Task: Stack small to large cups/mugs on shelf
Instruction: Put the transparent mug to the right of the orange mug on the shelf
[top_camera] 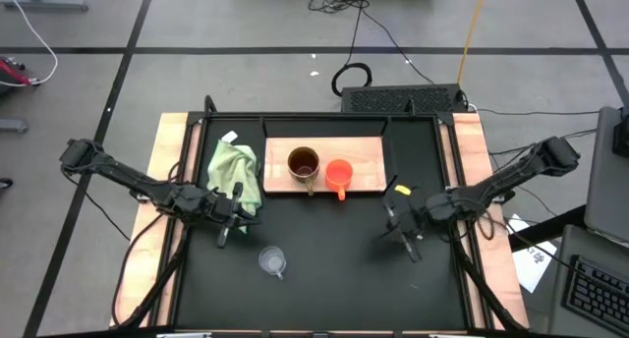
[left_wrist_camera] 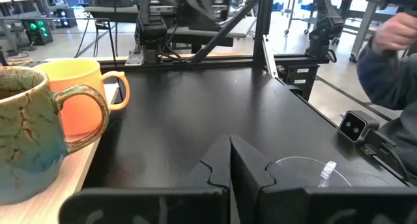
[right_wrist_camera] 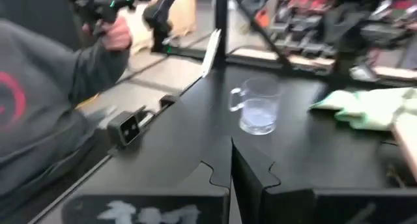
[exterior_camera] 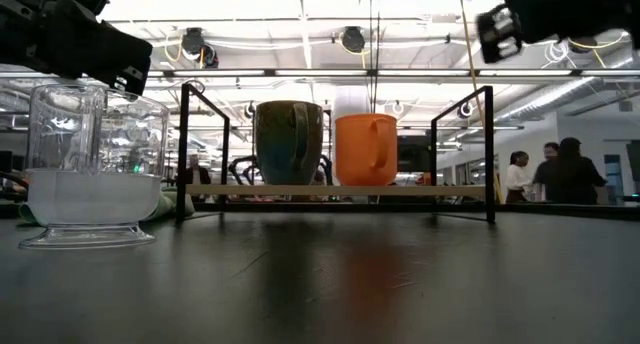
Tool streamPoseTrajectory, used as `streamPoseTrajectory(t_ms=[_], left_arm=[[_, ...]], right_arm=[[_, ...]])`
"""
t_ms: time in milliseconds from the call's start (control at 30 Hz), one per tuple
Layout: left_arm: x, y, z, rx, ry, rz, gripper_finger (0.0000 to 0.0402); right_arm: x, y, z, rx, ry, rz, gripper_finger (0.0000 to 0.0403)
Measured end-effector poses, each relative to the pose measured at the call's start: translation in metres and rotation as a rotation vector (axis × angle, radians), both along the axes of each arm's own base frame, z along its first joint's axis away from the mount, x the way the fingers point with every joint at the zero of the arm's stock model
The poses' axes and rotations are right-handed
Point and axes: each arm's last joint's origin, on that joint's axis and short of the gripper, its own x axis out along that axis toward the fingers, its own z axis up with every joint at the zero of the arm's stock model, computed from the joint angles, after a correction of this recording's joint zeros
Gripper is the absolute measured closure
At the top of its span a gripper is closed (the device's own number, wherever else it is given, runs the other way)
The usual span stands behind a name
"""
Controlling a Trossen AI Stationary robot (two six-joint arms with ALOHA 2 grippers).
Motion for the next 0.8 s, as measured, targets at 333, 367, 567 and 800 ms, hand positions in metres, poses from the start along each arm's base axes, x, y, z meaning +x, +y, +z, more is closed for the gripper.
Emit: streamPoseTrajectory(t_ms=[333,367,567,800], left_arm=[[0.000,0.001,0.000,0.006,-0.003,0.034,0.0389],[0.000,0.001,0.000,0.006,-0.003,0.034,0.0392],[0.000,0.001,0.000,-0.012,0.000,0.037,0.0389],[0.000,0.001,0.000,-0.011,0.001,0.037,0.0390]], right_arm=[[0.081,0.025,0.018,-0.013,0.140,0.138,0.0403],[0.089,0.026,0.020,-0.008,0.141,0.146,0.0403],[0.128,0.026,0.022,0.011,0.178,0.257,0.0403],[0.160,0.035,0.019,-0.039,0.151,0.322,0.0380]])
